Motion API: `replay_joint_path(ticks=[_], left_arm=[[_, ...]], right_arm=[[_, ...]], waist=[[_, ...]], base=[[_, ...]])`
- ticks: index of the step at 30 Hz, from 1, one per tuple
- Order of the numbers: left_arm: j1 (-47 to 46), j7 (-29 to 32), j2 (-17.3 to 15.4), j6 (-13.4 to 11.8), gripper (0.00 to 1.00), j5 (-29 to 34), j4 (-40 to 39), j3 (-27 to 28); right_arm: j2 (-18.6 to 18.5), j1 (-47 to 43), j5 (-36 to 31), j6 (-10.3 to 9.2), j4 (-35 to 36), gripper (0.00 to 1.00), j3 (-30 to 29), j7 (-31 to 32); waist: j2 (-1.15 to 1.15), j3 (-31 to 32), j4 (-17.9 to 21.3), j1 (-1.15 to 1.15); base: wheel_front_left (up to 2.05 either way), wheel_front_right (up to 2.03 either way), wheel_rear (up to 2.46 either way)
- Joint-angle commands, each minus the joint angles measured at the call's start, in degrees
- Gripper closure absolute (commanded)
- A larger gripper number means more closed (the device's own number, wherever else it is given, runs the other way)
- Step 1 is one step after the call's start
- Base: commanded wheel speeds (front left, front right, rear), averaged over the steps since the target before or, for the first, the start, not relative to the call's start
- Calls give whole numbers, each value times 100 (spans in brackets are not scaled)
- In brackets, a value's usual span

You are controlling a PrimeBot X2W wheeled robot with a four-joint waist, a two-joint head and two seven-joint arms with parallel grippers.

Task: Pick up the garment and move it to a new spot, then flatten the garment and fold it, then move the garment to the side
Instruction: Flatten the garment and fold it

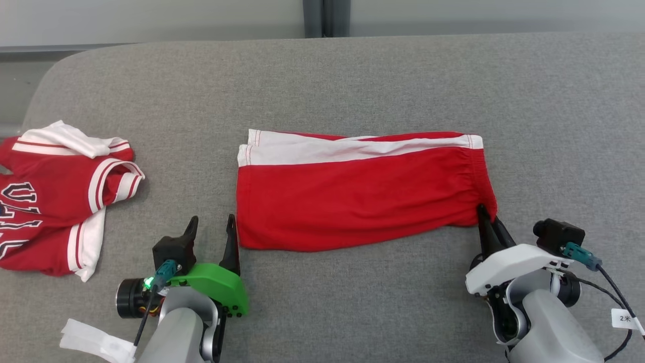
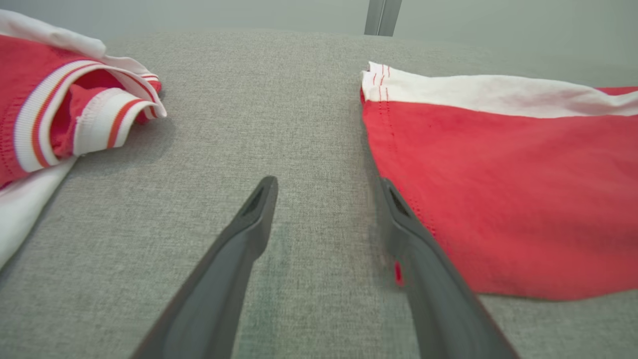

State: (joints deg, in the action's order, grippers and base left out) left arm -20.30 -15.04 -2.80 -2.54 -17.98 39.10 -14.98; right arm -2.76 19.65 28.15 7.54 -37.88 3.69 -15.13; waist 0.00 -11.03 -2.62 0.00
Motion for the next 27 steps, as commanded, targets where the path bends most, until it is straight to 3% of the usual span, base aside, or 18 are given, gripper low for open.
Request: replay_joint_path(ticks=[1, 8, 14, 20, 27], left_arm=[[137, -18, -21, 0, 0, 26, 26, 7], [235, -19, -22, 7, 0, 2, 5, -3], [270, -19, -22, -2, 0, -97, -41, -116], [331, -18, -22, -43, 0, -222, -93, -278], [409, -19, -21, -84, 0, -380, -154, -518]], right_arm=[[-29, -110, 55, -10, 30, 100, -96, -1], [-24, -194, -115, -10, 265, 100, -424, -1], [-18, 2, -263, -9, 707, 100, -117, -1], [-17, 163, -257, -9, 1067, 100, 559, -1], [-22, 325, -78, -8, 1130, 100, 1344, -1]], waist=[[0, 61, 82, 0], [0, 157, 284, 0], [0, 165, 286, 0], [0, 227, -87, 0], [0, 253, -883, 0]], base=[[0, 0, 0], [0, 0, 0], [0, 0, 0], [0, 0, 0], [0, 0, 0]])
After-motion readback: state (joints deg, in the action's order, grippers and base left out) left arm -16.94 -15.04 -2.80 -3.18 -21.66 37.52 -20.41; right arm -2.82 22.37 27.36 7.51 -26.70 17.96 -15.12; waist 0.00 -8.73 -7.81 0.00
